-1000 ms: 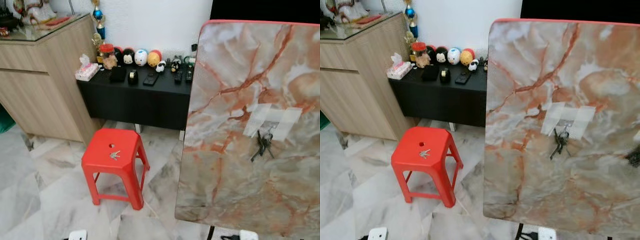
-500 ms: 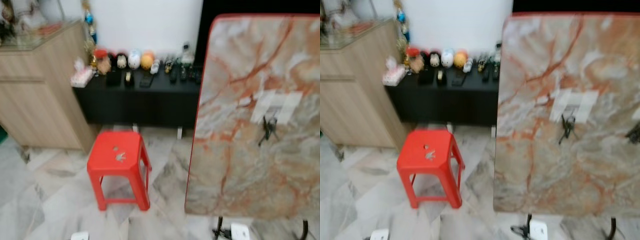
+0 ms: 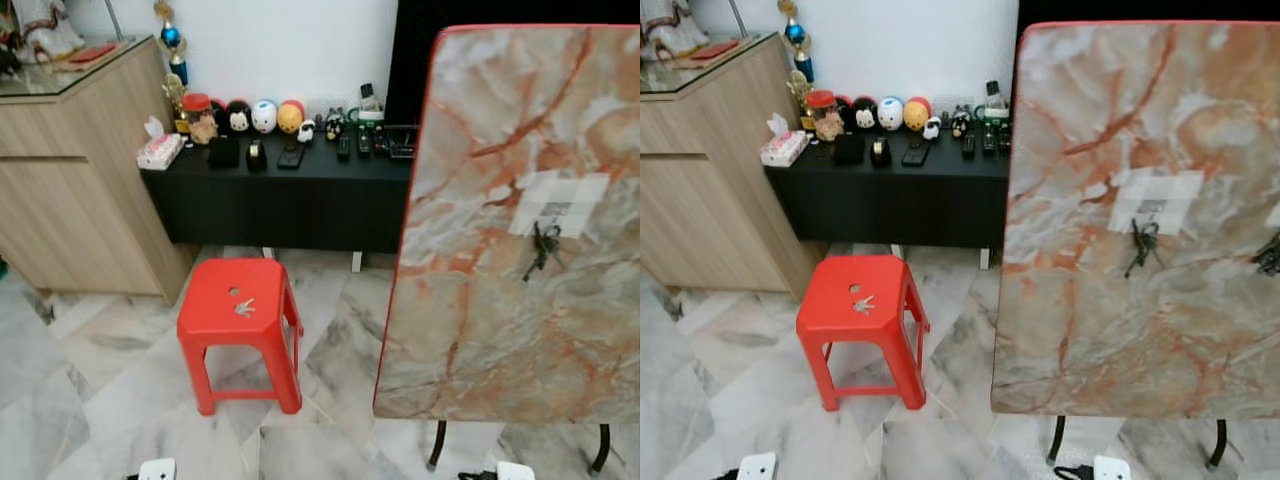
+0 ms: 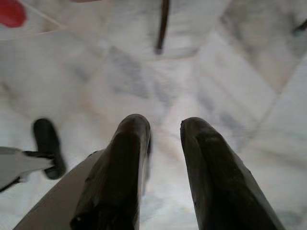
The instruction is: Hang keys on a hook
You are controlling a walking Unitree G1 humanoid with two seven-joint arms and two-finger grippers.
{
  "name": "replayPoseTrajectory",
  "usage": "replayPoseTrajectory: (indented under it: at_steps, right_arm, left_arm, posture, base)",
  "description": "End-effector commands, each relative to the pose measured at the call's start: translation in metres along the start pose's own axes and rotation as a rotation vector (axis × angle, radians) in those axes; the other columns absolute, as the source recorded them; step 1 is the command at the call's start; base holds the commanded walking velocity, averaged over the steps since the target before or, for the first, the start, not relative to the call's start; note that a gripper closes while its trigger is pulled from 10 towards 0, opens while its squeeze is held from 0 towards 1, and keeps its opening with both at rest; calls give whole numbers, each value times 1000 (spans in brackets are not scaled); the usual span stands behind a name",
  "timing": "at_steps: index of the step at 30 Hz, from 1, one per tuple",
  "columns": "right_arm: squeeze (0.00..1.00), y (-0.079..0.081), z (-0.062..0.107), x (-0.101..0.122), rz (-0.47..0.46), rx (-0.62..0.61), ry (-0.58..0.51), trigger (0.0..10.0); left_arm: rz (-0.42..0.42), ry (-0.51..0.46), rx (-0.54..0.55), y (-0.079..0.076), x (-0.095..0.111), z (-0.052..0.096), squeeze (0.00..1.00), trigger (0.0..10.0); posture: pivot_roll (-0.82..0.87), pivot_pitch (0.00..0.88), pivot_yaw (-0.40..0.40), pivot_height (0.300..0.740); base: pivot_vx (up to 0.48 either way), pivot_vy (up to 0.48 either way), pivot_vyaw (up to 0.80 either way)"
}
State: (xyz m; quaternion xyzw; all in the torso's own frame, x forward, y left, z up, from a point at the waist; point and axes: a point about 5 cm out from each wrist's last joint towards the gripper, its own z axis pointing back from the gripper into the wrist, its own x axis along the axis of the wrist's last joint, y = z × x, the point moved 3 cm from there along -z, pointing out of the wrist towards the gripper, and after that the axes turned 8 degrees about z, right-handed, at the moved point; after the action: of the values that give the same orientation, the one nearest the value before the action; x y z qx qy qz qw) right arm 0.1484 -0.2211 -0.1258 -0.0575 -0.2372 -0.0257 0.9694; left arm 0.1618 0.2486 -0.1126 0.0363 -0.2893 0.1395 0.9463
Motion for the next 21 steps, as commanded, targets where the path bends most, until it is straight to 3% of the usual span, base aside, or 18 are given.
replayPoseTrajectory:
  at_steps: [1, 11, 21]
  right_arm:
    - [0, -5, 1, -6, -11, -8, 9, 10000]
    - [0, 16, 0, -3, -7, 33, -3, 10000]
    - [0, 35, -3, 20, 3, 68, -41, 10000]
  left_arm:
    - [-7, 2, 5, 3, 2, 0, 0, 10000]
    - [-35, -6, 4, 6, 7, 0, 0, 10000]
    - [-55, -17, 10, 10, 15, -1, 0, 10000]
  posture:
    - [11, 0, 25, 740]
    - [9, 0, 9, 740]
    - [20, 0, 6, 740]
  base:
    - [0, 304, 0]
    - [0, 303, 0]
    - [0, 303, 0]
